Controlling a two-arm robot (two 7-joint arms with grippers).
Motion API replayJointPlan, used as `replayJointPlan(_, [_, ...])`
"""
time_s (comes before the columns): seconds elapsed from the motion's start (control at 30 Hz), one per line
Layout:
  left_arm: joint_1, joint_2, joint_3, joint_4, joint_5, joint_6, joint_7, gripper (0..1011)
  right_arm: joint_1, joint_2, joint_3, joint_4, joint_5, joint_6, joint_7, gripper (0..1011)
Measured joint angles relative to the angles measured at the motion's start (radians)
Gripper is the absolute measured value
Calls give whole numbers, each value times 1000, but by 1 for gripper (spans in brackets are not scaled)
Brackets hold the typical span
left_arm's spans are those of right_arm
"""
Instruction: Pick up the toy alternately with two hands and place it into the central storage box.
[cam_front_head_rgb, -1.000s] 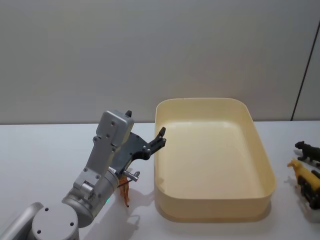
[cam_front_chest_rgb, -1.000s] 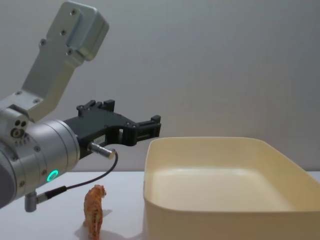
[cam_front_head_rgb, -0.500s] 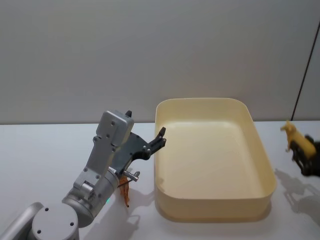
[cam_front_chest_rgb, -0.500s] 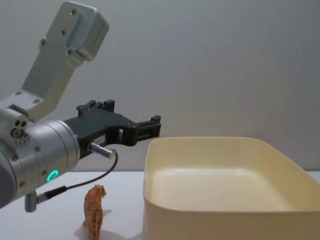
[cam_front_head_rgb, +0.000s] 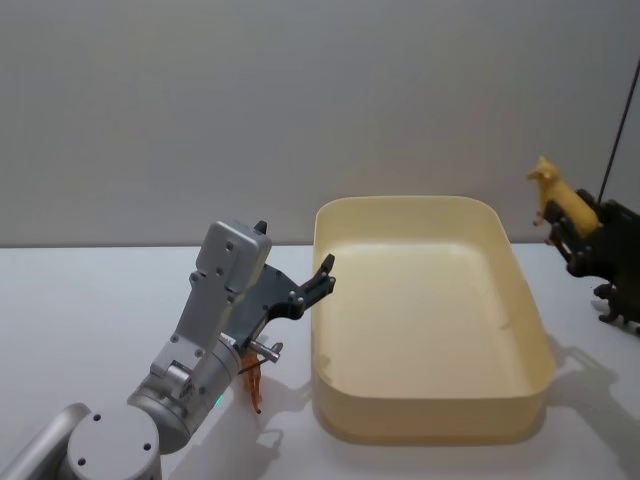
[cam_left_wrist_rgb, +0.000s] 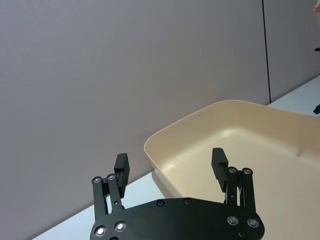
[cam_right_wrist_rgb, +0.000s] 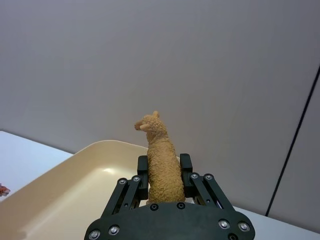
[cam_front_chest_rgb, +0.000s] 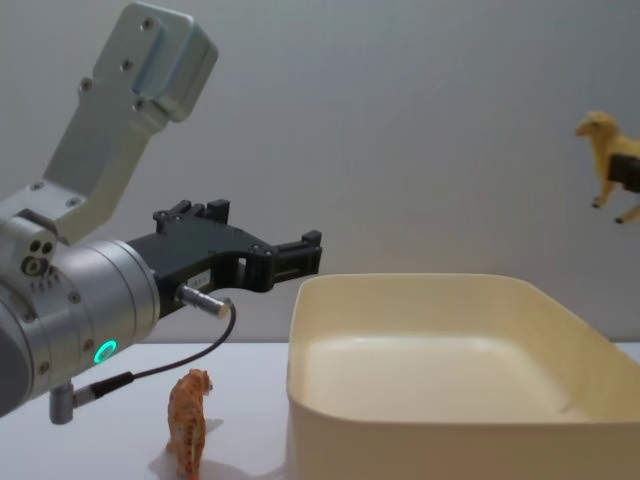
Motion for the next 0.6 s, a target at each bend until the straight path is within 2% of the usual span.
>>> replayJointPlan(0.17, [0, 0, 0, 0, 0, 0, 0, 1001, 41, -31, -24, 32, -31, 33, 15, 349])
replayJointPlan(0.37, [0, 0, 0, 0, 0, 0, 0, 1001, 97, -82, -68, 119, -101, 69, 33, 349])
replayJointPlan(0.5, [0, 0, 0, 0, 0, 0, 0, 1001, 123, -105, -87, 161, -128, 77, 40, 352])
replayJointPlan(0.53, [0, 0, 0, 0, 0, 0, 0, 1001, 127, -109, -90, 171, -134, 79, 42, 363])
replayJointPlan(0.6, [0, 0, 0, 0, 0, 0, 0, 1001, 145, -125, -103, 199, -154, 86, 46, 458])
